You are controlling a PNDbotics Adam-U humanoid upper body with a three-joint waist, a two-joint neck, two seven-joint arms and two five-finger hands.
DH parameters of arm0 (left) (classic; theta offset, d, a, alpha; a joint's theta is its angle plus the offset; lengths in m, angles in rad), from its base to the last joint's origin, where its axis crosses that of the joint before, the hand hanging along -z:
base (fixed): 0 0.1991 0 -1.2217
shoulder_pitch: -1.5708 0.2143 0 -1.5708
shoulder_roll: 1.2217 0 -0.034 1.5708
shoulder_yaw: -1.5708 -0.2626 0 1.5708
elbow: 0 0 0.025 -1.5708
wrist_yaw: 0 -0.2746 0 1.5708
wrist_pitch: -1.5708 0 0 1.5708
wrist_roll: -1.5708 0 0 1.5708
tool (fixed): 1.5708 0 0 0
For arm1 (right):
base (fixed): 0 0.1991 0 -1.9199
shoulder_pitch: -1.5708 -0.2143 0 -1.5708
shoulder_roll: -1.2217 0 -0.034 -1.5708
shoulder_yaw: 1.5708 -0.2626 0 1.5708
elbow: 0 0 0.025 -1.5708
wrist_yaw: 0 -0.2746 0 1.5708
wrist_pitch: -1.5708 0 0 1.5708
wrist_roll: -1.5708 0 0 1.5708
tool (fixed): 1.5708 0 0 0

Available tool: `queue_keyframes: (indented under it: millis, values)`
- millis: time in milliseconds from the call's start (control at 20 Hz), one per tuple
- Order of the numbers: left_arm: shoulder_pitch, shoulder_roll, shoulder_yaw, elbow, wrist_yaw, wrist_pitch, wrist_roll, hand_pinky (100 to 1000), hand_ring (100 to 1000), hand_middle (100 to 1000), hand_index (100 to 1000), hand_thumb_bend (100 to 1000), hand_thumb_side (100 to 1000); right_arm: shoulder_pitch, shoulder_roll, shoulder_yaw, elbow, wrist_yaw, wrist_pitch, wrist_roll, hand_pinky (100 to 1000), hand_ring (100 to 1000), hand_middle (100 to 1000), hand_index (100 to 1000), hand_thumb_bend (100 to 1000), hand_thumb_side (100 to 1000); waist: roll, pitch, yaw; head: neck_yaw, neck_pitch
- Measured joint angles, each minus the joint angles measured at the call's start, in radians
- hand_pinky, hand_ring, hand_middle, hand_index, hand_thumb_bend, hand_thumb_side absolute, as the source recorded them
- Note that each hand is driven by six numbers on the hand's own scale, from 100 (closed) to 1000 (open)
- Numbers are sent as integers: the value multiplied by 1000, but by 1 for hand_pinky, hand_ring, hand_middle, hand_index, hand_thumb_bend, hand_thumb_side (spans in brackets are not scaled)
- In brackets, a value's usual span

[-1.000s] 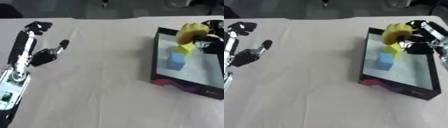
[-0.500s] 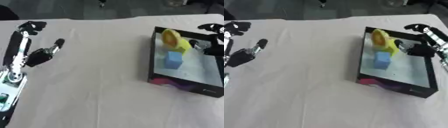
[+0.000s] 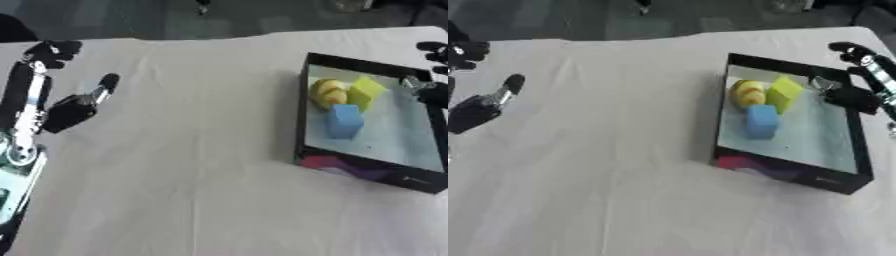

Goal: Pick up the objects with one hand, pass them to the other hand, and then place them into the box on the other side of the table.

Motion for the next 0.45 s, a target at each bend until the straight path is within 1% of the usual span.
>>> queue_keyframes:
  millis: [100, 150, 250, 300, 400, 450]
  values:
    - [1, 0, 13, -5, 17, 6, 17, 744, 734, 693, 807, 392, 734, 5, 10, -11, -17, -67, -7, -36, 984, 1000, 1000, 1000, 100, 653, 0, 0, 1, 8, 0]
    - [3, 0, 20, -5, 28, 11, 28, 744, 734, 694, 807, 349, 764, 6, 17, -17, -25, -102, -16, -53, 987, 1000, 1000, 1000, 100, 649, 0, 0, 2, 14, 0]
    - [10, 0, 36, -7, 54, 20, 51, 741, 732, 693, 808, 278, 811, 14, 35, -29, -38, -178, -40, -85, 988, 1000, 1000, 997, 100, 559, 0, 0, 3, 28, 0]
    - [13, 0, 45, -9, 70, 23, 64, 738, 730, 692, 809, 251, 825, 17, 44, -35, -43, -216, -55, -101, 985, 1000, 1000, 982, 100, 516, 0, 0, 4, 35, 0]
    - [21, 0, 64, -14, 114, 28, 91, 738, 729, 696, 812, 216, 842, 27, 58, -43, -54, -278, -79, -125, 982, 1000, 1000, 966, 100, 478, 0, 0, 9, 52, 0]
    - [26, 0, 73, -17, 141, 29, 104, 737, 738, 738, 836, 179, 854, 31, 64, -46, -59, -300, -87, -133, 981, 1000, 1000, 980, 117, 468, 0, 0, 11, 60, 0]
